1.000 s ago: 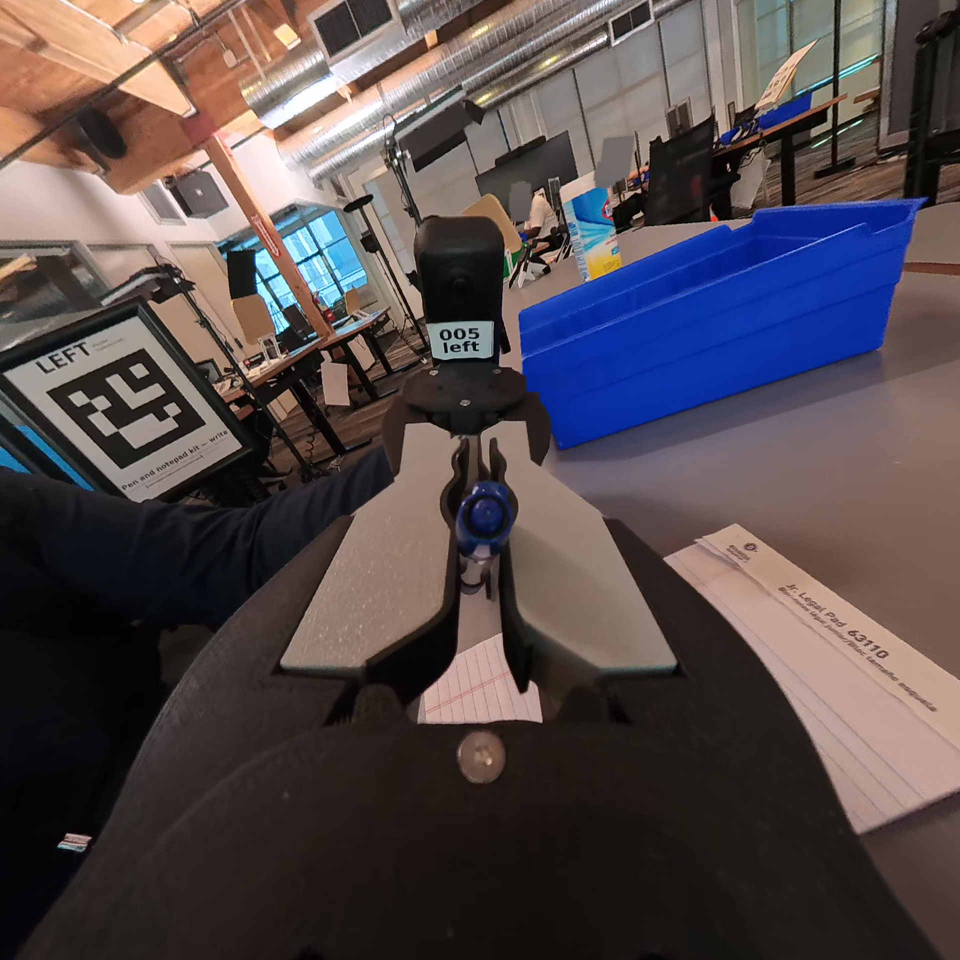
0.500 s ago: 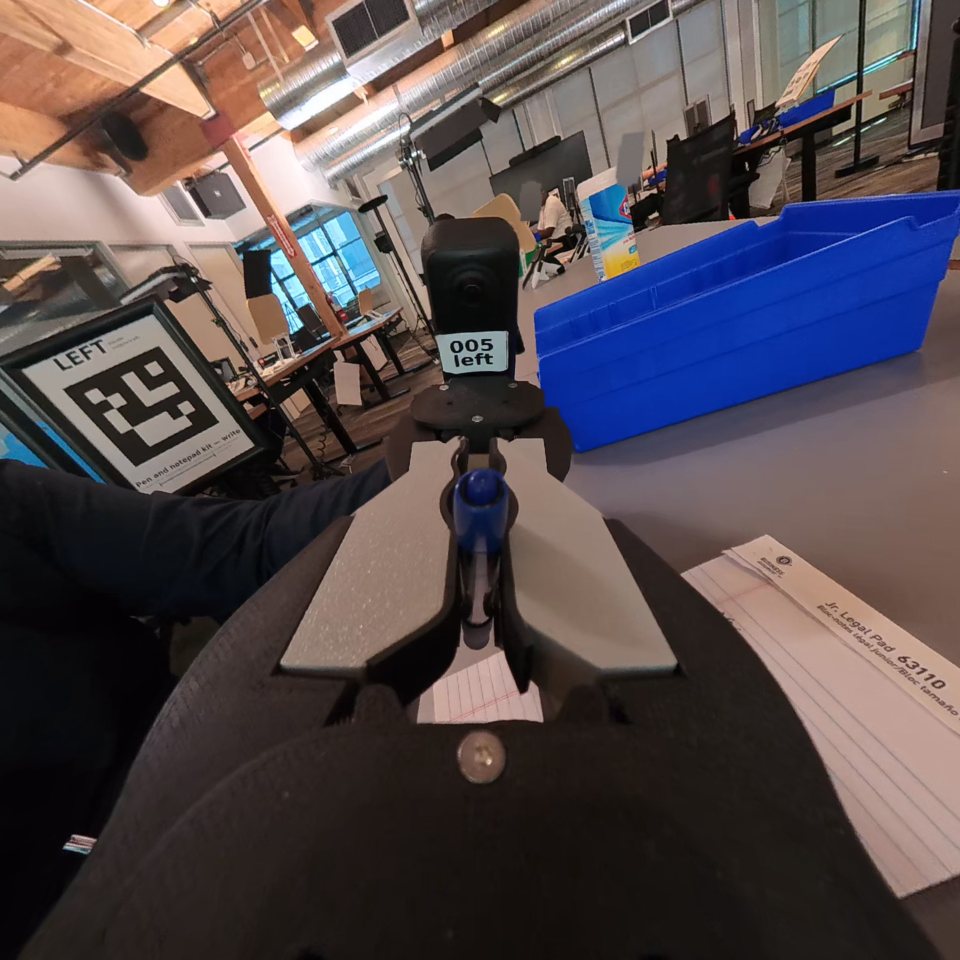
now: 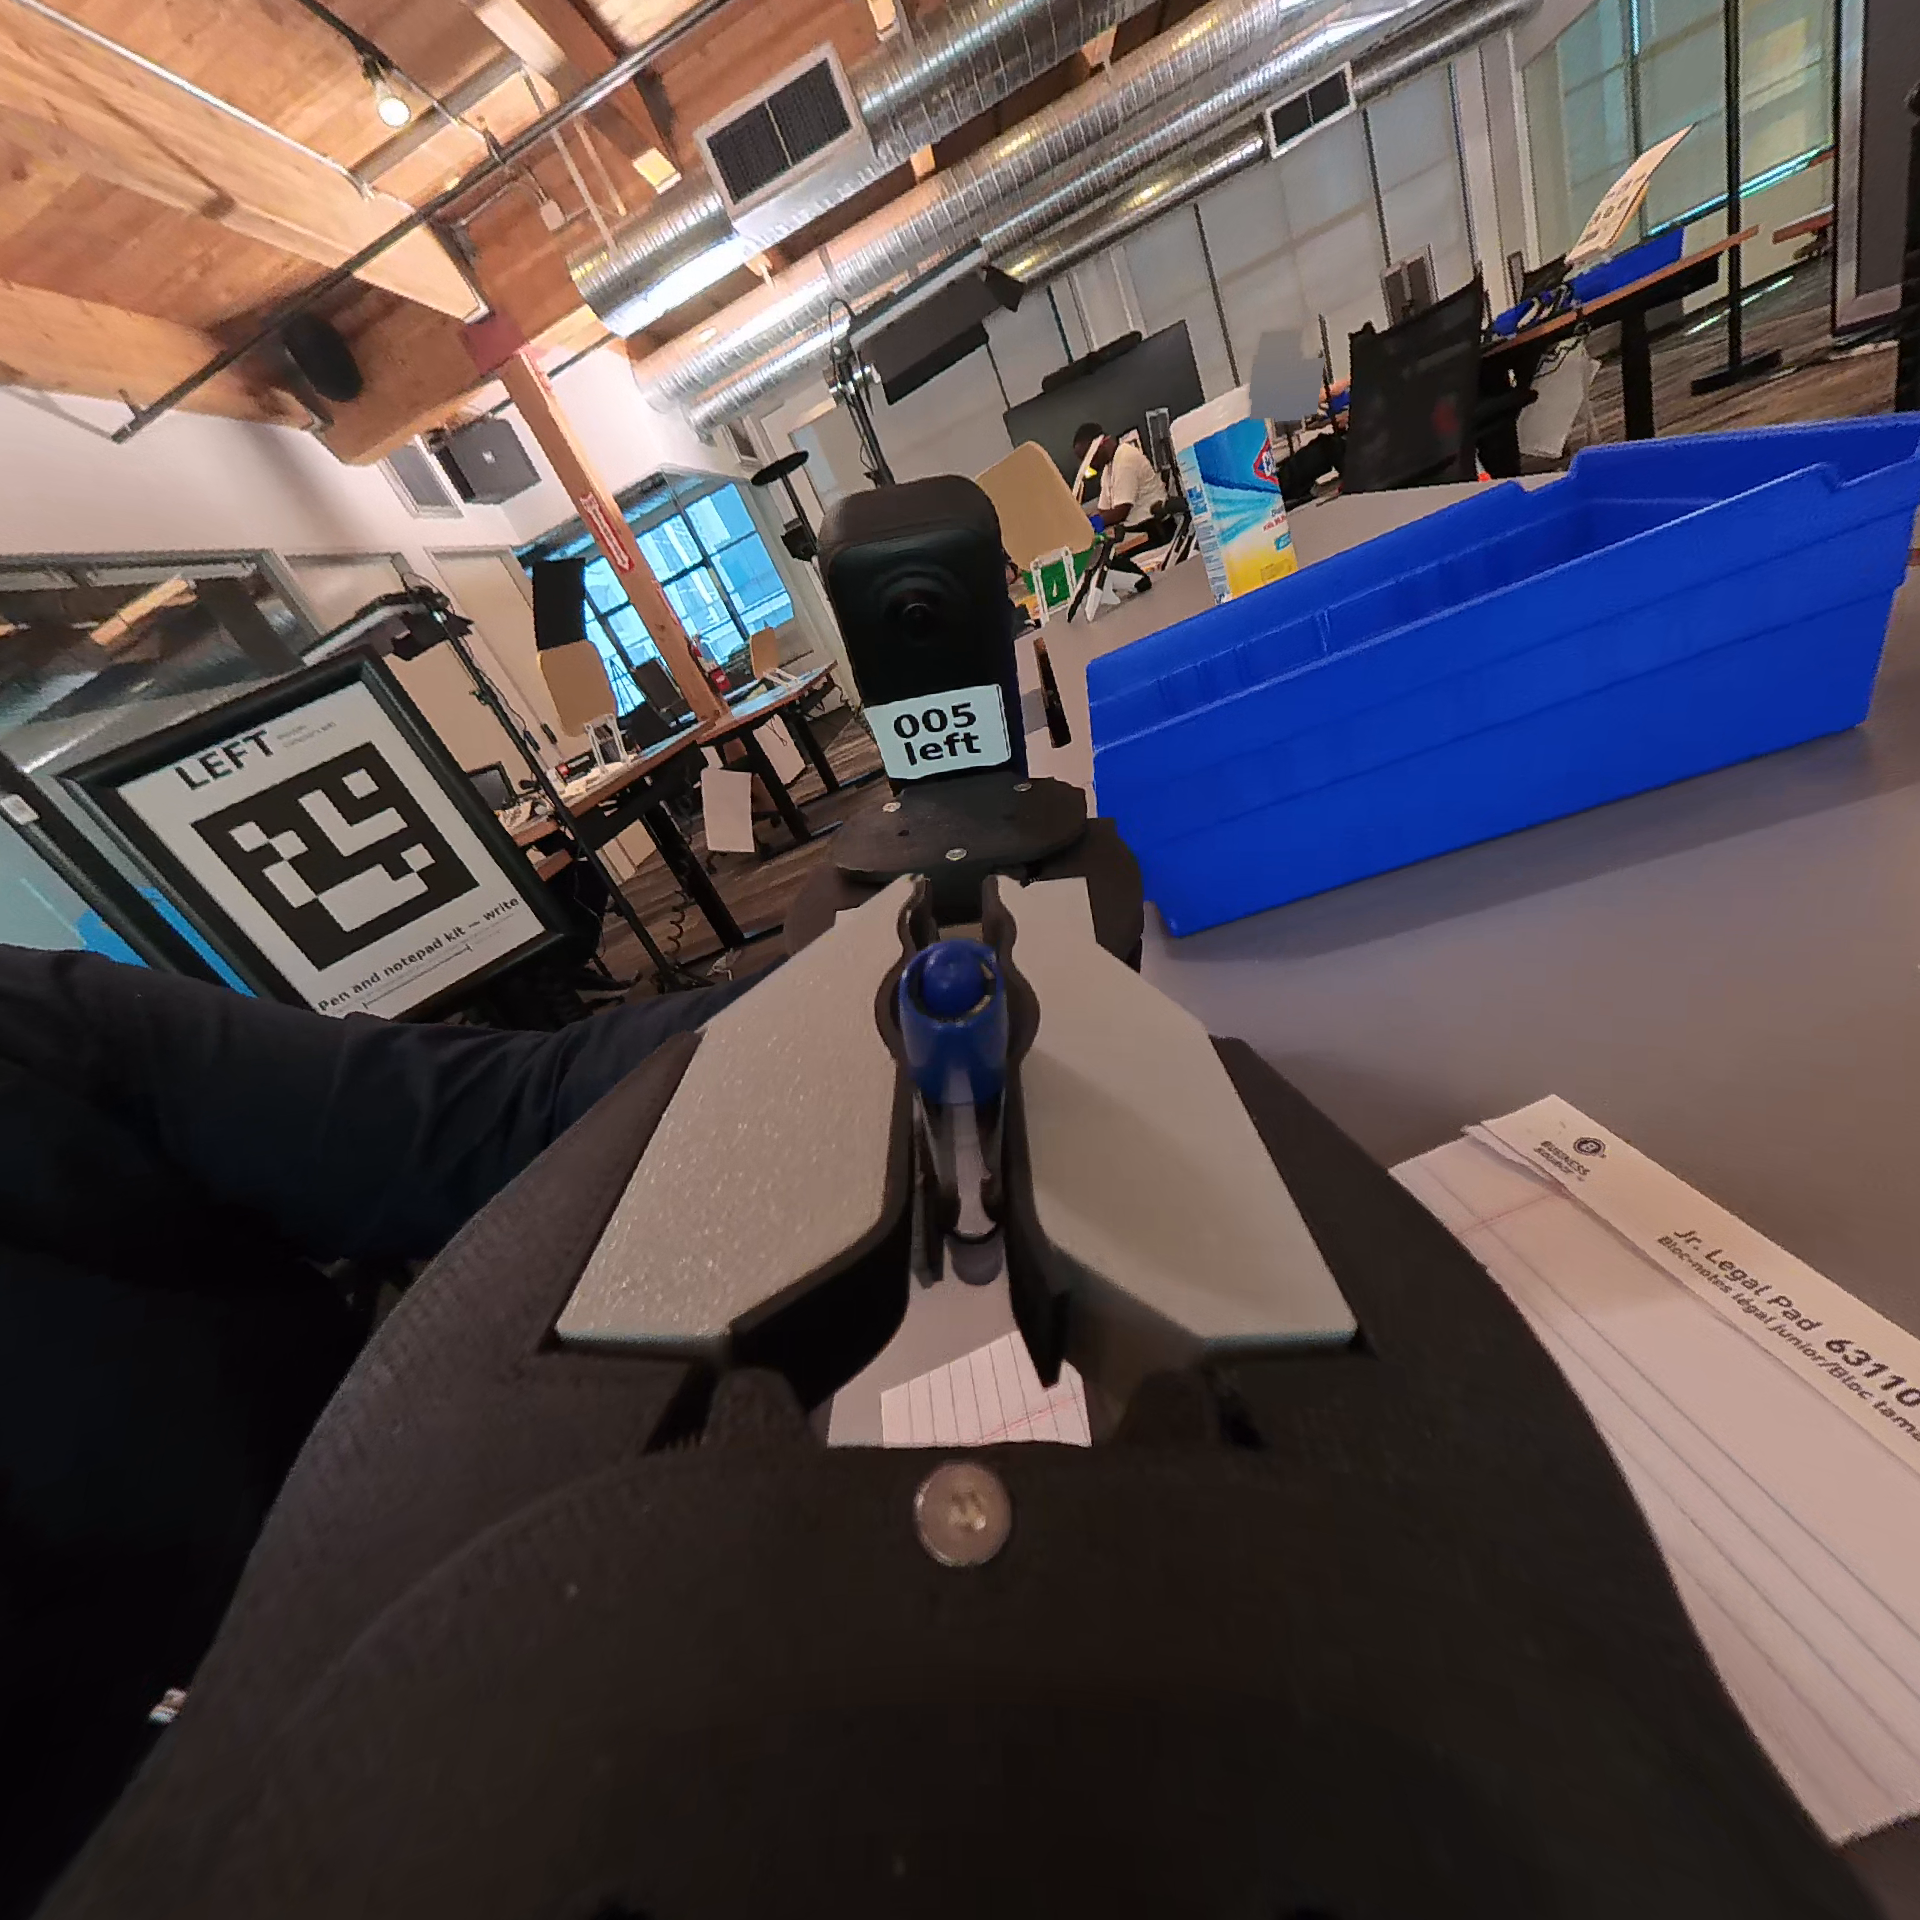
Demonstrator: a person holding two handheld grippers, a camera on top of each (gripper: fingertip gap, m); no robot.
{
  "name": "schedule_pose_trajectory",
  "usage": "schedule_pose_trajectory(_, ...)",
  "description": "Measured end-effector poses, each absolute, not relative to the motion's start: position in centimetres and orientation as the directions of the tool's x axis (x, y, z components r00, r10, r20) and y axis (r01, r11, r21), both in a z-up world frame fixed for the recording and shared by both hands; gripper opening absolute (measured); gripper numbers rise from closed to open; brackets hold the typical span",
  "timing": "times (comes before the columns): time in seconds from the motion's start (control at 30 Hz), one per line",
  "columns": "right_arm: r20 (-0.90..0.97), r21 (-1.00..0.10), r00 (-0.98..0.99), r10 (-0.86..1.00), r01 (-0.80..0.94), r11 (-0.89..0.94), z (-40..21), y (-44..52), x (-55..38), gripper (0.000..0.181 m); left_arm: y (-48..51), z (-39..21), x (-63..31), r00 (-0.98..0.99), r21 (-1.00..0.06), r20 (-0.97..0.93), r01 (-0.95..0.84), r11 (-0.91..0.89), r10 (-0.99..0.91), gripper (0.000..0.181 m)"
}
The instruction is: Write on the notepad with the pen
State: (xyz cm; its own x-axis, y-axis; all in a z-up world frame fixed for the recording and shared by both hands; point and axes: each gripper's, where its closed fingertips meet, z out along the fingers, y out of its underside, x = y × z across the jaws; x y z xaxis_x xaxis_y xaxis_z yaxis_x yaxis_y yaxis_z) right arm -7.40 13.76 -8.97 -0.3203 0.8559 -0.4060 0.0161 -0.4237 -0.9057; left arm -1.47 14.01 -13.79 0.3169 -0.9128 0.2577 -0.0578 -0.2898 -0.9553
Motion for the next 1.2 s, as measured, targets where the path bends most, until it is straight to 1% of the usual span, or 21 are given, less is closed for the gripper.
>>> schedule_pose_trajectory(0.2,-0.423,-0.875,-0.340,0.840,-0.090,-0.476,-7.0,15.0,-6.0,0.004,14.4,-14.4,-1.5,0.340,-0.949,0.266,-0.075,-0.307,-0.902,0.009)
schedule_pose_trajectory(0.37,-0.412,-0.865,-0.323,0.852,-0.156,-0.477,-6.1,15.9,-5.2,0.000,14.3,-14.7,-1.4,0.339,-0.947,0.264,-0.089,-0.310,-0.903,0.009)
schedule_pose_trajectory(0.6,-0.411,-0.843,-0.307,0.858,-0.230,-0.486,-5.2,16.9,-4.2,0.000,14.4,-14.6,-1.4,0.344,-0.947,0.266,-0.083,-0.312,-0.900,0.009)
schedule_pose_trajectory(0.9,-0.407,-0.855,-0.269,0.873,-0.223,-0.468,-5.4,17.3,-4.2,0.000,14.4,-14.6,-1.4,0.346,-0.947,0.265,-0.082,-0.310,-0.900,0.009)
schedule_pose_trajectory(1.2,-0.405,-0.868,-0.277,0.872,-0.184,-0.461,-5.9,16.9,-4.5,0.000,14.4,-14.4,-1.5,0.343,-0.946,0.274,-0.071,-0.315,-0.898,0.009)
